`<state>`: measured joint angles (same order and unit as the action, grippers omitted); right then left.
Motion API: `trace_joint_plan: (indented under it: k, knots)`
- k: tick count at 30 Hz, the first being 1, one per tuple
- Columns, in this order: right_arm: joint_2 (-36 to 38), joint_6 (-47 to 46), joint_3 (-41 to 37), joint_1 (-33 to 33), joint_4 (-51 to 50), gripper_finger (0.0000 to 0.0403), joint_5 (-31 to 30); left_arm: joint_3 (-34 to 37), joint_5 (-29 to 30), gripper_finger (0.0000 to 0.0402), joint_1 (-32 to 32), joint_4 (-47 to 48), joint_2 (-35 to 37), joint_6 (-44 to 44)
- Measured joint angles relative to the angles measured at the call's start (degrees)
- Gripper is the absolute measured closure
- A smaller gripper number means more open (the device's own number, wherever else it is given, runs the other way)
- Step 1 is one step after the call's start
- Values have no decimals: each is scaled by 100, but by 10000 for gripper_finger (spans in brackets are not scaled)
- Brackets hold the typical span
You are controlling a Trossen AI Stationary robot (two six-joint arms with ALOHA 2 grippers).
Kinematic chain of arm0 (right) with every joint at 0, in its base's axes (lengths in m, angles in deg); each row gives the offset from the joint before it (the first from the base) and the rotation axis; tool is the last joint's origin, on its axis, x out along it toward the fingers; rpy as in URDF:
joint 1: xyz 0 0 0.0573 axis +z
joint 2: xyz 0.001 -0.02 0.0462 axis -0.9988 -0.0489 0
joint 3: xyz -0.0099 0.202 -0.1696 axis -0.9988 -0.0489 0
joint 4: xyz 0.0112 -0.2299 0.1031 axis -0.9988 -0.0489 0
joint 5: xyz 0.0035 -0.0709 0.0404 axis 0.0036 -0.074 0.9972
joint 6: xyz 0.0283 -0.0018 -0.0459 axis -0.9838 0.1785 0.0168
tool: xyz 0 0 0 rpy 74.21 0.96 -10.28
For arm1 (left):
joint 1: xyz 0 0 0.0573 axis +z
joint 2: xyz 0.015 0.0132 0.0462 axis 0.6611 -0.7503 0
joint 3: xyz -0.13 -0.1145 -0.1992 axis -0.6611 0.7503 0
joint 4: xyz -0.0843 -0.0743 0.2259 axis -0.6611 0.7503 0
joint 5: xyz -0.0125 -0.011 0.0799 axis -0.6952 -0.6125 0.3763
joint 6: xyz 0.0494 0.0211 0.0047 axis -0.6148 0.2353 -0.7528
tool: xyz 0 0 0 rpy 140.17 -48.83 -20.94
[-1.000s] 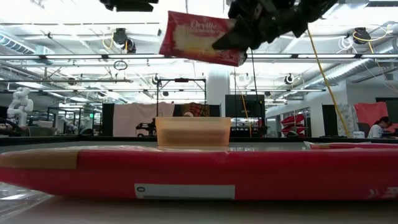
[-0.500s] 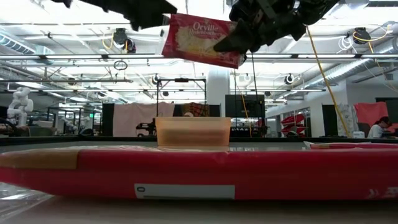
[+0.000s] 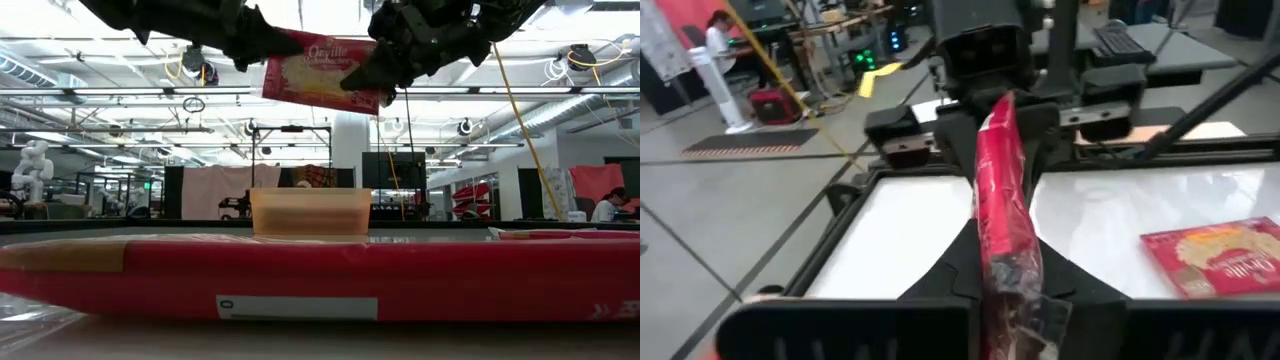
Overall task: Sort popcorn bags into baskets
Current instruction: Put the red popcorn bag into the orange bin
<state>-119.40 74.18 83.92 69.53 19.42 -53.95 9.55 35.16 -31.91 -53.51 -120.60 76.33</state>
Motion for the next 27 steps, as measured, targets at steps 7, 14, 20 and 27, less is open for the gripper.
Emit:
trace_joint_plan:
  k: [7,14,20,27]
  knots:
    - [38,-17,4,-135,-648,316,-1151,2,-598,365,732,373,44,393]
    - [42,49,4,-242,-1669,273,-2299,15,-1089,386,1473,444,46,660]
    - [42,-66,4,-240,-1982,275,-2290,27,-1156,372,1699,555,-407,1047]
    - [42,-274,2,-237,-2383,288,-2341,17,-1173,384,1666,106,-1203,1773]
